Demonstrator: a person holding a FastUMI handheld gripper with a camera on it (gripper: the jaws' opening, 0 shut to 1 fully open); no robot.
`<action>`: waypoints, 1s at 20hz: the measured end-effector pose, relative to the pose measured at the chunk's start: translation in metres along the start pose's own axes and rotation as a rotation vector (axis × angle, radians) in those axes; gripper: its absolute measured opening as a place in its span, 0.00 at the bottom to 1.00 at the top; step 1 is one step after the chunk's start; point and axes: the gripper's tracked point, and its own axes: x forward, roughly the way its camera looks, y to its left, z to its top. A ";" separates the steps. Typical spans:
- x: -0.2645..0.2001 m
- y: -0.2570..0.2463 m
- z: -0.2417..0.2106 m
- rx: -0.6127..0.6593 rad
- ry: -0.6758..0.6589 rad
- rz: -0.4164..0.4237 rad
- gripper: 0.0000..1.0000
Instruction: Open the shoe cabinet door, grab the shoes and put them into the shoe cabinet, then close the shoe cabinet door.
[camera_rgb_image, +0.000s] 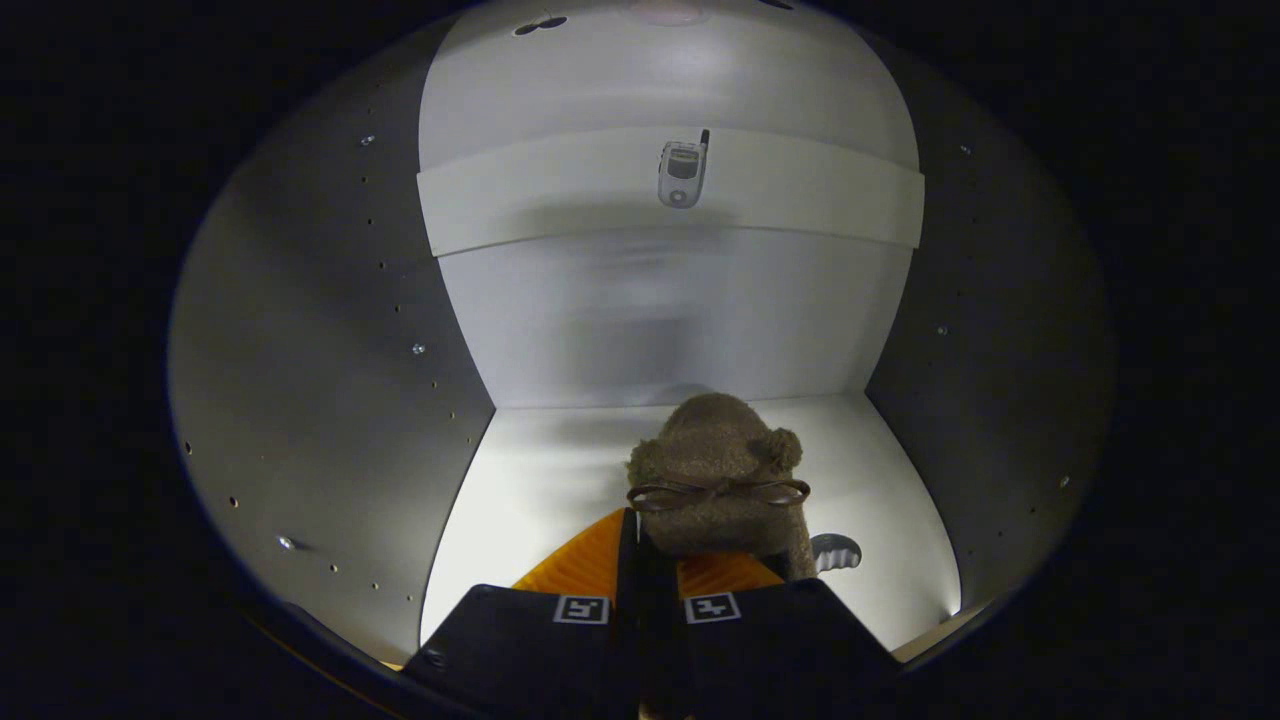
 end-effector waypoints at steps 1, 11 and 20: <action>-0.004 -0.001 -0.002 0.005 0.004 0.000 0.16; -0.083 -0.003 0.016 0.118 -0.153 0.059 0.98; -0.230 -0.029 0.016 -0.070 -0.453 -0.012 0.98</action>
